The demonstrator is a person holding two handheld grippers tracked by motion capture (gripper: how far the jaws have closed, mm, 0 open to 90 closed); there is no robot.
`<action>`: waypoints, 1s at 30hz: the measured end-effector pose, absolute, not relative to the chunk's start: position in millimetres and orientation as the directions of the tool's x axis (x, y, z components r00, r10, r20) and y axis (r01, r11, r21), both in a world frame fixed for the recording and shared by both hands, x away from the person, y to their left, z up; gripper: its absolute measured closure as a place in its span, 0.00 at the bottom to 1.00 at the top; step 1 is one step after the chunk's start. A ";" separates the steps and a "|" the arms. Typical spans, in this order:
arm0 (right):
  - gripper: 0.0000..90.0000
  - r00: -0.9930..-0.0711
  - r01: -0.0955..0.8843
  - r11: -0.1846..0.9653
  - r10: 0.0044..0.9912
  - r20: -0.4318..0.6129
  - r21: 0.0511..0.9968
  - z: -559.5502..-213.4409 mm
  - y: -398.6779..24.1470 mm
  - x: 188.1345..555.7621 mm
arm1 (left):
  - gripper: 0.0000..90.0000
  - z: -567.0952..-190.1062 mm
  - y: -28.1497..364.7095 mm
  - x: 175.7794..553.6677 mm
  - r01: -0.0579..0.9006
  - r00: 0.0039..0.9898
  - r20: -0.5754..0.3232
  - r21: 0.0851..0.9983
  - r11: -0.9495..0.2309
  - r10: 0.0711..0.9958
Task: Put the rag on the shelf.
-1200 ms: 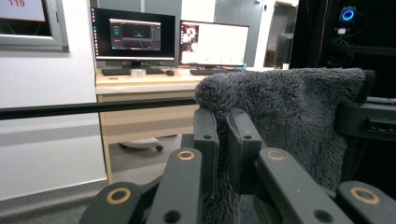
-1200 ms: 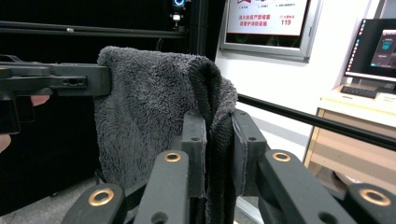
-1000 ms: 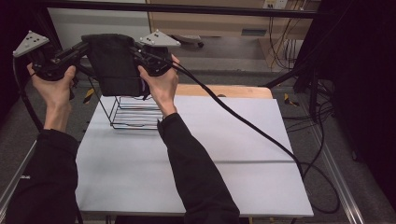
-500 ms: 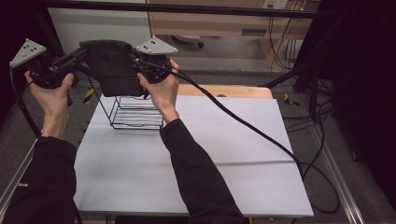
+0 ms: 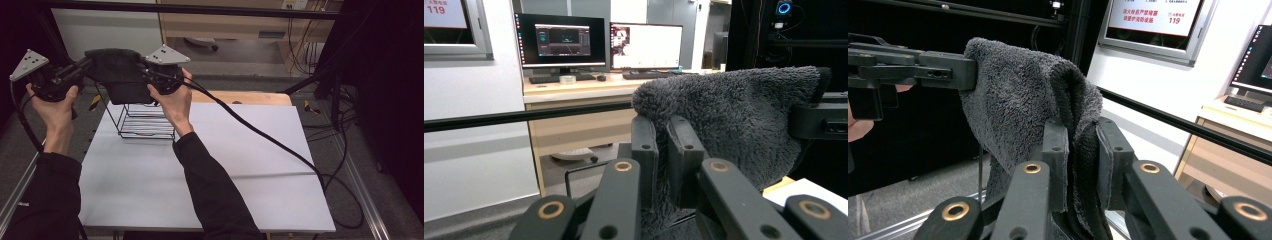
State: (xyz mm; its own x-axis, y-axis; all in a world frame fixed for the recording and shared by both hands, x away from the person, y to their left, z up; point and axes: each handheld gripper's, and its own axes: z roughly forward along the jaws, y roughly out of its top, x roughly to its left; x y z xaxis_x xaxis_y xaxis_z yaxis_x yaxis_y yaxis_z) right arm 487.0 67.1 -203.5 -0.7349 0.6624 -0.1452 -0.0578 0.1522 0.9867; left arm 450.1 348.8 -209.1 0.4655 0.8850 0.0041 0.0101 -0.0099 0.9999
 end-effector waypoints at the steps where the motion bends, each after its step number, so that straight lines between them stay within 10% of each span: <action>1: 0.86 -0.736 -0.058 0.152 0.662 -0.145 0.987 -203.7 66.9 486.8 | 0.92 -209.5 348.7 449.4 0.009 0.467 0.005 1.000 -0.010 0.884; 30: 0.84 -0.779 -0.031 0.289 0.592 -0.204 0.957 -218.5 69.1 472.8 | 0.89 -232.0 353.5 431.0 0.112 0.496 0.018 0.990 -0.084 0.868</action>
State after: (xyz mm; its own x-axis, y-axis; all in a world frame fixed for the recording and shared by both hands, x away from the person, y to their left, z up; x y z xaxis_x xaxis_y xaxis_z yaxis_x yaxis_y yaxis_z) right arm 472.8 69.1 -218.5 -0.7794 0.5924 -0.2039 -0.0307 0.2890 0.9568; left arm 431.0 353.5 -232.0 0.4958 0.8683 0.0175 0.1117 -0.0838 0.9902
